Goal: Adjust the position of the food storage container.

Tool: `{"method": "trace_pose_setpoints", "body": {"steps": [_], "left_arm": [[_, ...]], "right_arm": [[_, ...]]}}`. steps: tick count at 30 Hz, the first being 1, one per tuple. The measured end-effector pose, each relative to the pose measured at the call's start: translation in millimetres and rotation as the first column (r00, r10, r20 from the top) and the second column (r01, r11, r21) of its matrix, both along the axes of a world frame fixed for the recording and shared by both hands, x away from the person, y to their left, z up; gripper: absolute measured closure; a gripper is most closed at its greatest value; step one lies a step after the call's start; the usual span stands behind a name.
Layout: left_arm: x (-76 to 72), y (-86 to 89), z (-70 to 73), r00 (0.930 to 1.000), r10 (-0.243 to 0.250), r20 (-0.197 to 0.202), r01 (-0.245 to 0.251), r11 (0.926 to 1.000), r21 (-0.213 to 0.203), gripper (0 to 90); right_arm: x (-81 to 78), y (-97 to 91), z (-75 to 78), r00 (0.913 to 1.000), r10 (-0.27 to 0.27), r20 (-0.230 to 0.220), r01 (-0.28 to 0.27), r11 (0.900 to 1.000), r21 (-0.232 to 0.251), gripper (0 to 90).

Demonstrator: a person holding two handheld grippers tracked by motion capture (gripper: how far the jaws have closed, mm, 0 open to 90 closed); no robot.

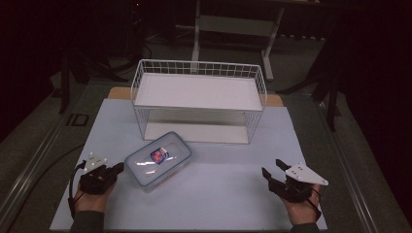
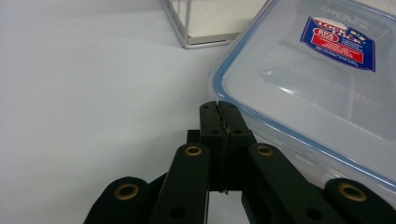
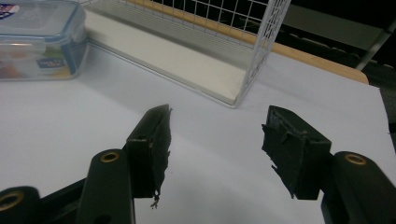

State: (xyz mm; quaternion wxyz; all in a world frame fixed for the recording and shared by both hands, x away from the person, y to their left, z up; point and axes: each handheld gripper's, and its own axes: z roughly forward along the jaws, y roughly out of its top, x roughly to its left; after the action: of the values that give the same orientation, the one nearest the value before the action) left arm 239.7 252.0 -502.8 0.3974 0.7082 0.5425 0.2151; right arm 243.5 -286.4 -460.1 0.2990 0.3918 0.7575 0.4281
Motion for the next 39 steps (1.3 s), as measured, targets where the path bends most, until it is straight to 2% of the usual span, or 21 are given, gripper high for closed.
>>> {"method": "trace_pose_setpoints", "body": {"steps": [9,16,20,26,27,29,32,34,39], "left_arm": [[7.4,-13.9,-1.5,0.9996,-0.027,0.011,0.027,0.9996,-0.006,89.8],[16.0,-25.7,-1.4,0.9985,-0.051,0.017,0.051,0.9987,0.005,89.8],[20.5,-32.8,-2.1,0.9982,-0.057,0.021,0.057,0.9984,-0.001,89.8],[24.5,-46.6,-3.8,0.9970,-0.072,0.028,0.072,0.9974,0.000,89.8],[25.7,-54.3,-5.8,0.9949,-0.099,0.015,0.099,0.9950,0.013,89.8],[26.4,-60.5,-7.6,0.9933,-0.115,0.008,0.115,0.9932,0.019,89.8],[27.0,-66.9,-8.3,0.9891,-0.147,0.000,0.147,0.9890,0.011,89.8],[26.7,-67.6,-8.0,0.9885,-0.151,0.000,0.151,0.9884,0.011,89.8],[26.2,-69.6,-8.7,0.9886,-0.151,-0.001,0.151,0.9886,0.001,89.8]], "right_arm": [[1.9,5.2,-0.5,0.9998,0.018,-0.006,-0.018,0.9998,0.007,40.9],[5.4,9.0,-1.7,0.9995,0.028,-0.012,-0.027,0.9995,0.014,40.9],[9.2,13.9,-0.7,0.9989,0.041,-0.024,-0.039,0.9977,0.055,40.9],[16.1,26.3,0.0,0.9972,0.070,-0.026,-0.068,0.9962,0.054,41.7],[18.2,28.7,0.3,0.9964,0.078,-0.032,-0.077,0.9956,0.054,44.4],[24.4,34.3,1.3,0.9943,0.099,-0.037,-0.097,0.9933,0.063,51.3],[32.1,40.0,0.3,0.9933,0.104,-0.049,-0.100,0.9922,0.074,56.5],[35.3,41.8,-0.9,0.9930,0.106,-0.052,-0.102,0.9918,0.076,58.0],[55.4,52.4,-10.5,0.9876,0.122,-0.099,-0.113,0.9892,0.093,67.0]]}}
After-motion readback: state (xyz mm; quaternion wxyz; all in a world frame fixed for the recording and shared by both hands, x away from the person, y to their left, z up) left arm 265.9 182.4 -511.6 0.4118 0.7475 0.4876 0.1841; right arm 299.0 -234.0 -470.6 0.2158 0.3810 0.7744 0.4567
